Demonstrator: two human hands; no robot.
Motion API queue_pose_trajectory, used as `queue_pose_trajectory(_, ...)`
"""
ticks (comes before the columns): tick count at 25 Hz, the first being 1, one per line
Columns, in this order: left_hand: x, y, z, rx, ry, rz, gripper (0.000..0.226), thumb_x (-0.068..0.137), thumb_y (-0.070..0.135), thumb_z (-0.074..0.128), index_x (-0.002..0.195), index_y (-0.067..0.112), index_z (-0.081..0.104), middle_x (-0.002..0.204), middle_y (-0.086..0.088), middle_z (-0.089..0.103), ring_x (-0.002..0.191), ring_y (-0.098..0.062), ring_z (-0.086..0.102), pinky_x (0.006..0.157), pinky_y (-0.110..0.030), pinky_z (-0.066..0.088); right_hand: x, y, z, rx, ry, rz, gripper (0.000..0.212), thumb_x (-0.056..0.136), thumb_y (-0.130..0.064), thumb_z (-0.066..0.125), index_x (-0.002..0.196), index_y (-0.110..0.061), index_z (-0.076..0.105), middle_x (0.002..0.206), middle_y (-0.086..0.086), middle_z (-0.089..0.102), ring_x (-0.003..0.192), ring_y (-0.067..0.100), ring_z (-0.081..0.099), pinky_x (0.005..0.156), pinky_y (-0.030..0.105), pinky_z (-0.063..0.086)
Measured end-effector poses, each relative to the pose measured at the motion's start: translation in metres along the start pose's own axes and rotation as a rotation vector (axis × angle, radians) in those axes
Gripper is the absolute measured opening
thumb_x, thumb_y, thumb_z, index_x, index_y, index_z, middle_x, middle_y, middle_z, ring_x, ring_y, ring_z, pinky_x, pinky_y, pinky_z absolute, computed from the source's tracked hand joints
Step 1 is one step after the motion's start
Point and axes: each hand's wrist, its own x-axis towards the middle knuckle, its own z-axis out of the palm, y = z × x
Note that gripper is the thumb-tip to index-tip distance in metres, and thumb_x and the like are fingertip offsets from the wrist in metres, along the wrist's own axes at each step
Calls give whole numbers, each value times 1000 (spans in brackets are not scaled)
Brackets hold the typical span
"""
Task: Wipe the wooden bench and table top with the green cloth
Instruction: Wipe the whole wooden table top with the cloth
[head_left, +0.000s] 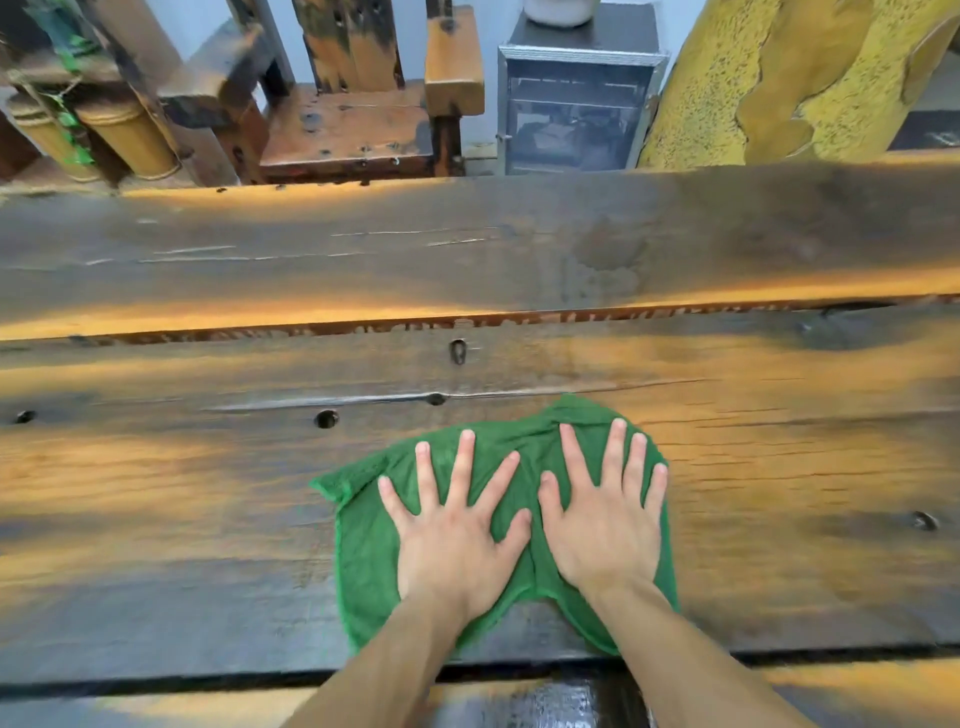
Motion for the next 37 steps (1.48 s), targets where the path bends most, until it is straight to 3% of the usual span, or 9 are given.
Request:
queue_pose_trajectory(2,54,5,-8,19,-27,-53,60,92,75,6,145,62,-20,161,10,-31,147,-40,-28,107,-77,-10,57,-2,-8,-23,-8,-24,63,97,-61,3,155,-46,-14,164,12,-24,151,32,-22,121,54,-11)
queue_pose_trajectory(4,99,5,-20,45,-44,-83,61,91,76,3,143,61,-25,160,10,-35,146,-39,-32,108,-76,-11,106,-7,-14,-22,-10,-52,62,99,-61,9,156,-45,-12,165,12,-22,152,32,-21,121,54,-12)
queue_pose_trajectory(12,257,2,-42,66,24,-38,59,91,74,9,145,65,-14,164,15,-22,150,-37,-23,111,-74,-10,272,-31,-27,-19,36,-146,65,100,-59,15,157,-43,-9,167,13,-15,153,31,-15,122,52,-10)
queue_pose_trajectory(20,415,12,-64,71,71,-11,56,95,72,16,148,64,-1,167,16,-12,152,-36,-15,111,-75,-9,423,-42,-46,-49,59,-119,64,99,-60,14,158,-43,-4,168,12,-11,154,32,-10,122,54,-8)
queue_pose_trajectory(27,521,18,-82,40,45,22,55,95,72,17,147,66,4,167,17,-7,153,-35,-11,110,-76,-8,530,-37,-57,-68,34,-160,63,98,-63,13,157,-46,-4,168,10,-10,154,33,-8,122,56,-5)
queue_pose_trajectory(32,568,19,-85,50,98,17,56,95,72,18,150,62,10,168,14,4,154,-36,1,111,-76,-4,575,-39,-56,-78,73,-164,62,98,-63,15,157,-47,4,169,6,0,155,31,-1,122,55,-4)
queue_pose_trajectory(37,537,31,-82,93,64,115,53,99,65,14,151,60,3,168,13,-7,153,-34,-8,112,-75,-4,533,-21,-59,-75,24,-210,58,100,-60,12,156,-50,-1,169,3,-7,155,29,-6,122,55,-3)
